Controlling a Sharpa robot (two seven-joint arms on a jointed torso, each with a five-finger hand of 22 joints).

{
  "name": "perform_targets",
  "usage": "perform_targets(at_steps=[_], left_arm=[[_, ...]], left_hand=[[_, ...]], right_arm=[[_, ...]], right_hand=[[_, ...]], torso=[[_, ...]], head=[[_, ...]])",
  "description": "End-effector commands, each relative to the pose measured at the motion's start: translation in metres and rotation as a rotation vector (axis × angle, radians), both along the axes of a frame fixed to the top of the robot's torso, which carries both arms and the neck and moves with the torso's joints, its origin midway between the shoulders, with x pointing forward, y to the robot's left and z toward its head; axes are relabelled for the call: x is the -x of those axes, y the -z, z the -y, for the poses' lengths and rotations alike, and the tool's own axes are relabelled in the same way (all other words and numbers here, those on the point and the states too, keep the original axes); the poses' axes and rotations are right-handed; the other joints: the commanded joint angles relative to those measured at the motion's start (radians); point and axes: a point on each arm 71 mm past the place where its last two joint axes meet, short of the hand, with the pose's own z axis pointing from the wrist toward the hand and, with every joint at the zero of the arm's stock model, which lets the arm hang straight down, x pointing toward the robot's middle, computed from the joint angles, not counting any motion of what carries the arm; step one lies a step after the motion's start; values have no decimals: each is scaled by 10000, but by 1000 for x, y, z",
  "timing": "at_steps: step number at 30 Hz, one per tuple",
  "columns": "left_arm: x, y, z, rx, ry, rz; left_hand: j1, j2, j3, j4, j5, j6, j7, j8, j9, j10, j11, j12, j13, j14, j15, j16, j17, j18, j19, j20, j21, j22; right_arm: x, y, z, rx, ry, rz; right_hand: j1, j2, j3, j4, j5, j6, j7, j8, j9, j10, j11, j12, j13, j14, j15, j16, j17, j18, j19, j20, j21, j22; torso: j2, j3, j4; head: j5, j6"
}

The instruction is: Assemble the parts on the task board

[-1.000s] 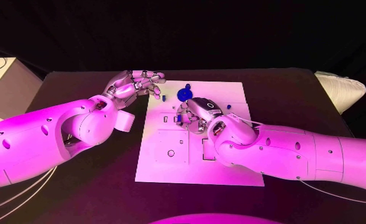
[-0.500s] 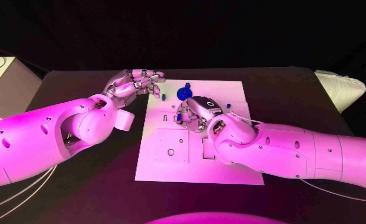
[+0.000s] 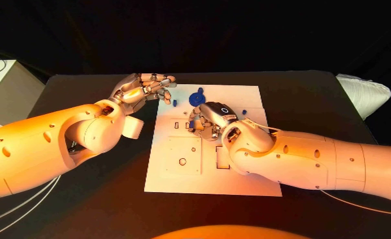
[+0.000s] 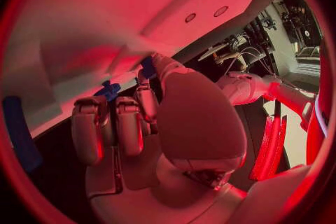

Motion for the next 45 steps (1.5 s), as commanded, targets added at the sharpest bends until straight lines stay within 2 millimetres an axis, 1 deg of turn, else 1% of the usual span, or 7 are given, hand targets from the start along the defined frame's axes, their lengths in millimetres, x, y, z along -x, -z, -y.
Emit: perform_targets(at_steps=[1, 11, 25, 30, 37, 40, 45], left_arm=[[1, -1, 2, 92, 202, 46], [1, -1, 2, 87, 199, 41], [0, 0, 2, 77, 189, 35], [0, 0, 2, 71, 186, 32], [-2, 1, 0, -226, 105, 29], [-3, 3, -2, -515, 66, 27], [-5, 6, -5, -1091, 108, -97]], left_hand=[[-41, 41, 51, 0, 25, -78, 18, -46, 14, -64, 9, -10, -4, -84, -19, 47, -15, 59, -52, 2, 34, 10], [-41, 41, 51, 0, 25, -78, 18, -46, 14, -64, 9, -10, -4, -84, -19, 47, -15, 59, -52, 2, 34, 10], [-41, 41, 51, 0, 25, -78, 18, -46, 14, -64, 9, -10, -4, -84, -19, 47, -15, 59, -52, 2, 34, 10], [-54, 41, 54, 0, 25, -84, 18, -48, 18, -70, 10, -10, -3, -100, -16, 59, -27, 60, -82, 7, 68, 28], [-85, 23, 38, 10, 23, -107, 41, -61, 15, -75, 20, -8, -1, -107, -9, 72, -30, 59, -96, 12, 89, 39], [-204, 9, 3, 74, 28, -131, -28, -69, 26, 509, -105, 361, 146, 197, -113, 418, 82, 83, -20, -30, 260, 117], [-362, -75, -159, 144, 38, 21, -241, 111, 126, 1247, -407, 1123, 531, 1121, -408, 1797, 785, 87, 516, -285, 969, 456]], right_arm=[[1, 2, -1, 154, -138, -11], [1, 2, -1, 56, -183, 20], [1, 1, -1, -45, -217, 61], [3, -1, -1, -199, -278, 148], [8, -7, 1, -683, -329, 478], [10, -10, 4, -965, -334, 644], [11, -17, 8, -1492, -481, 834]], right_hand=[[-50, -58, 57, 29, -44, -110, 16, -47, -16, -75, -15, -62, -17, 912, -15, -40, 2161, -116, 913, -14, -52, 2301], [-254, -309, -2, 58, -83, -644, 215, -202, -154, -381, 160, -311, -287, 908, 130, -46, 2156, -102, 890, 103, -113, 2254], [-400, -417, -150, 91, -194, -834, 287, -244, -217, -581, 236, -455, -458, 903, 203, -54, 2142, -99, 884, 176, -129, 2244], [-635, -496, -561, 127, -207, -895, 298, -201, -247, -606, 255, -446, -478, 905, 226, -53, 2151, -101, 888, 215, -120, 2255], [-659, -96, -2341, 174, -893, -1235, 398, -229, -409, -714, 348, -438, -561, 907, 304, -52, 2165, -98, 886, 291, -135, 2253], [-631, -33, -2541, 183, -892, -1292, 419, -252, -441, -714, 368, -425, -563, 906, 322, -56, 2159, -99, 887, 305, -135, 2255], [-596, 23, -2629, 182, -814, -1334, 436, -270, -464, -729, 381, -428, -576, 898, 333, -69, 2131, -92, 877, 316, -161, 2235]], torso=[[0, -1, -1], [2, 1, 1], [-1, 5, -2], [6, 9, -1], [-23, 23, -10], [-33, 19, -12], [-69, 32, -21]], head=[[-4, -8], [-9, -25], [-19, -41], [-18, -45], [8, -27], [23, -22], [-19, 1]])
